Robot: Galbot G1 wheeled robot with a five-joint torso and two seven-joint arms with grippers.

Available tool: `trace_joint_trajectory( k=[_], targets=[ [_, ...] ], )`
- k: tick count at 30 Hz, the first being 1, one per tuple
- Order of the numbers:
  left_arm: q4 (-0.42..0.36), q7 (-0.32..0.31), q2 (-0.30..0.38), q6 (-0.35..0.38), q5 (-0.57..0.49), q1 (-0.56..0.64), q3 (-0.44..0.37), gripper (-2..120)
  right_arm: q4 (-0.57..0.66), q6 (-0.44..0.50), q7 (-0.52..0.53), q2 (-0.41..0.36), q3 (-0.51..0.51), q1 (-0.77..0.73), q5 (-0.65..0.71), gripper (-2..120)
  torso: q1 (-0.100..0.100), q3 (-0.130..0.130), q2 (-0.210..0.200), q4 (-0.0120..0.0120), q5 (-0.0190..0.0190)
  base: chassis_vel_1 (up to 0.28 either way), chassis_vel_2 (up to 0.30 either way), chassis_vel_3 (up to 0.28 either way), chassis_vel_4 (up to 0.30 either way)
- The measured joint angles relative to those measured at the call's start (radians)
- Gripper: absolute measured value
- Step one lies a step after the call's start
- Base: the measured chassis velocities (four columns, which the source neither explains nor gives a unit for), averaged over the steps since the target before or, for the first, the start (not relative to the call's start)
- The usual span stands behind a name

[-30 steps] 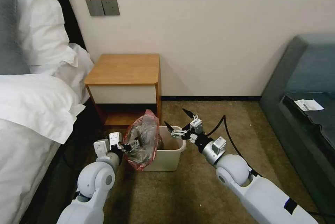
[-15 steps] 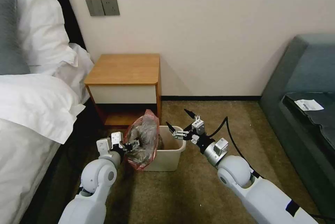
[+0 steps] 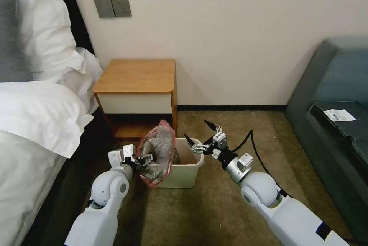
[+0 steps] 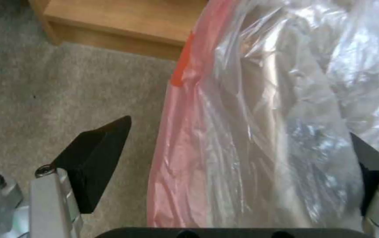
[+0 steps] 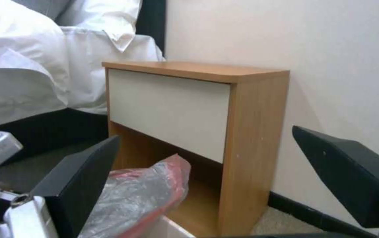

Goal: Pick up the garbage bag from the table and place it over the trash can.

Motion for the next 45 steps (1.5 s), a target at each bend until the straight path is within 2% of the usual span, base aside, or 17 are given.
trace_joint_trajectory(
  k=[4,6,8,10,11,13,18,19,23,24,27,30,40,45],
  targets=[
    [0.028,0.005,-0.002,0.0,-0.006,-0.015,0.001,91,0.003,0.002,0.0,-0.001,0.0,-0.002,-0.001,100,0.0,0.0,0.0,-0.0001,0.0,0.0,0.0,0.0,0.0],
    [0.042,0.019,-0.002,0.0,-0.008,-0.021,0.001,82,0.003,0.003,0.0,-0.001,0.0,-0.002,-0.002,100,0.0,0.0,0.0,0.0,0.0001,0.0,0.0,0.0,0.0],
    [0.047,0.026,-0.002,-0.001,-0.008,-0.023,0.001,79,0.004,0.004,0.0,-0.002,0.0,-0.002,-0.003,100,0.0,0.0,0.0,0.0,0.0002,0.0,0.0,0.0,0.0],
    [0.059,0.057,-0.001,-0.002,-0.007,-0.027,-0.002,68,0.006,0.007,0.0,-0.003,0.0,-0.003,-0.003,100,0.0,0.0,0.0,0.0001,0.0005,0.0,0.0,0.0,0.0],
    [0.059,0.057,-0.001,-0.002,-0.007,-0.027,-0.002,68,0.006,0.007,0.0,-0.003,0.0,-0.003,-0.003,100,0.0,0.0,0.0,0.0001,0.0005,0.0,0.0,0.0,0.0],
    [0.066,0.079,-0.001,-0.003,-0.002,-0.028,-0.003,58,0.009,0.009,0.0,-0.005,0.0,-0.003,-0.003,100,0.0,0.0,0.0,0.0002,0.0006,0.0,0.0,0.0,0.0],
    [0.069,0.081,-0.002,-0.003,-0.001,-0.028,0.0,39,0.012,0.012,0.001,-0.007,0.003,-0.007,-0.003,100,0.0,0.0,0.0,0.0002,0.0003,0.0,0.0,0.0,0.0],
    [0.069,0.081,-0.002,-0.003,-0.001,-0.028,0.0,39,0.012,0.012,0.001,-0.007,0.003,-0.007,-0.003,100,0.0,0.0,0.0,0.0002,0.0003,0.0,0.0,0.0,0.0],
    [0.067,0.075,-0.004,-0.003,-0.001,-0.029,0.001,21,0.012,0.013,0.002,-0.007,0.002,-0.01,-0.006,100,0.0,0.0,0.0,0.0,0.0001,0.0,0.0,0.0,0.0],
    [0.067,0.075,-0.004,-0.003,-0.001,-0.029,0.001,21,0.012,0.013,0.002,-0.007,0.002,-0.01,-0.006,100,0.0,0.0,0.0,0.0,0.0001,0.0,0.0,0.0,0.0],
    [0.067,0.07,-0.005,-0.002,-0.001,-0.027,0.001,6,0.012,0.013,0.003,-0.007,-0.001,-0.009,-0.006,100,0.0,0.0,0.0,0.0,0.0001,0.0,0.0,0.0,0.0],
    [0.067,0.067,-0.006,-0.002,-0.001,-0.026,0.001,1,0.012,0.013,0.003,-0.008,-0.003,-0.007,-0.006,100,0.0,0.0,0.0,0.0,0.0002,0.0,0.0,0.0,0.0],
    [0.04,0.057,-0.009,-0.001,0.006,0.003,-0.004,1,0.013,0.01,0.009,-0.001,-0.009,-0.001,-0.007,100,0.0,0.0,0.0,-0.0001,-0.0001,0.0,0.0,0.0,0.0],
    [0.0,0.052,-0.016,-0.042,0.026,0.047,-0.009,0,0.01,0.01,0.009,0.009,-0.012,-0.001,-0.015,100,0.0,0.0,0.0,-0.0002,-0.0007,0.0,0.0,0.0,0.0]
  ],
)
